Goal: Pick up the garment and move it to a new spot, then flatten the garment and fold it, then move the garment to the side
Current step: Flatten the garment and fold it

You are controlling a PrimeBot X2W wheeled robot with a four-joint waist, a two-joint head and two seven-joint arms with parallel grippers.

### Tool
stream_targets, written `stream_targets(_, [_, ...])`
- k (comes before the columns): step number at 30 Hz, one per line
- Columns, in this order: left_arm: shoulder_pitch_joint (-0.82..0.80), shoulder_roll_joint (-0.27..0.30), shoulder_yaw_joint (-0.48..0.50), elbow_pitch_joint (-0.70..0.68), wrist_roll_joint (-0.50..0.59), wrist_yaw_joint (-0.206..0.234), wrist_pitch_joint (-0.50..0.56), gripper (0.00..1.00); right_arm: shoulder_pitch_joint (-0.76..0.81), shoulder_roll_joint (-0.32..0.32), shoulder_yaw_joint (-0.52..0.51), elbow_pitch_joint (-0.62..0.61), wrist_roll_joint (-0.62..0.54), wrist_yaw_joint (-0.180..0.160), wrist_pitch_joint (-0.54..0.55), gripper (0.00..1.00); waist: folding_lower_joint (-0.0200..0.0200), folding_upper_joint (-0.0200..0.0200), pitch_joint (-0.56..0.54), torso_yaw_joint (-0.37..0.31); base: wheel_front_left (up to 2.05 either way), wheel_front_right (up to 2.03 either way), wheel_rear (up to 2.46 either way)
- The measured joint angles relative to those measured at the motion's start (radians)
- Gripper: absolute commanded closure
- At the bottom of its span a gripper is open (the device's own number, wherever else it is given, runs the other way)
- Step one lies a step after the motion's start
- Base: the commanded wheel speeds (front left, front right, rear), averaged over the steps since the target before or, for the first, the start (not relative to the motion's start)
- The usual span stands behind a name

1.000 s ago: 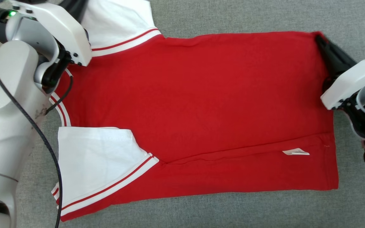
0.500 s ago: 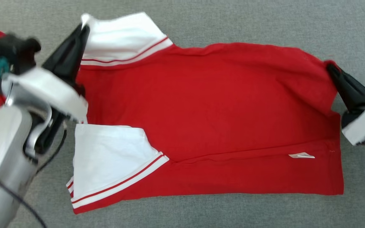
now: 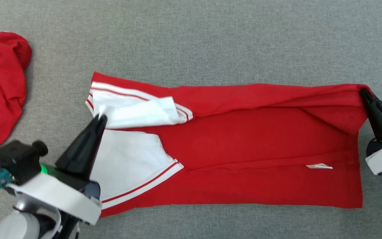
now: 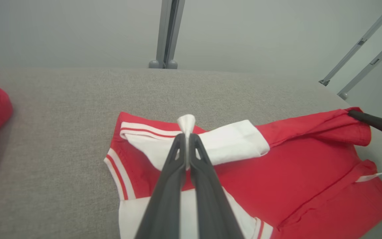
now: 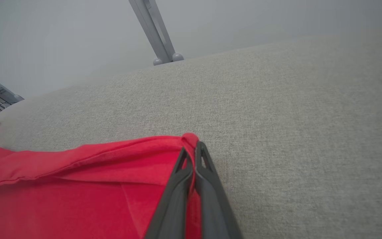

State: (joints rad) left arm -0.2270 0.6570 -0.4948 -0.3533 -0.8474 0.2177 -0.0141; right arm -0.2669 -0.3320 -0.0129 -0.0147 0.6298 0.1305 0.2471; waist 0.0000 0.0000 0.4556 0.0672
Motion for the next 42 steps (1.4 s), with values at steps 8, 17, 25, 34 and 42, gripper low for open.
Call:
stream_targets(8, [0.131, -0.022, -0.021, -0.012, -0.08, 0.02, -0.001, 1.0, 0.065, 0.04, -0.034, 0.022, -0.04, 0.0, 0.0, 1.0, 0.0, 0.0, -0.019, 0.013, 0.0, 0.0, 0.0])
stream_targets(17, [0.163, -0.052, -0.023, 0.089, -0.121, 0.031, -0.002, 0.0, 0.152, 0.104, -0.037, 0.029, -0.02, 0.0, -0.029, 0.0, 0.0, 0.0, -0.039, 0.009, 0.0, 0.0, 0.0])
stream_targets(25, [0.16, -0.067, 0.061, 0.098, -0.079, 0.087, -0.123, 0.0, 0.221, 0.21, -0.143, -0.068, -0.036, 0.0, -0.167, 0.0, 0.0, 0.0, -0.07, -0.001, 0.0, 0.0, 0.0])
stream_targets(34, [0.065, -0.086, 0.108, 0.076, 0.068, 0.173, -0.216, 0.0, 0.181, 0.27, -0.188, -0.167, -0.247, 0.0, -0.325, 0.0, 0.0, 0.0, -0.101, -0.026, 0.0, 0.0, 0.0])
stream_targets(42, [-0.009, -0.133, 0.1, 0.196, 0.15, 0.145, -0.238, 0.0, 0.175, 0.281, -0.111, -0.127, -0.367, 0.0, -0.38, 0.0, 0.0, 0.0, -0.135, -0.032, 0.0, 0.0, 0.0])
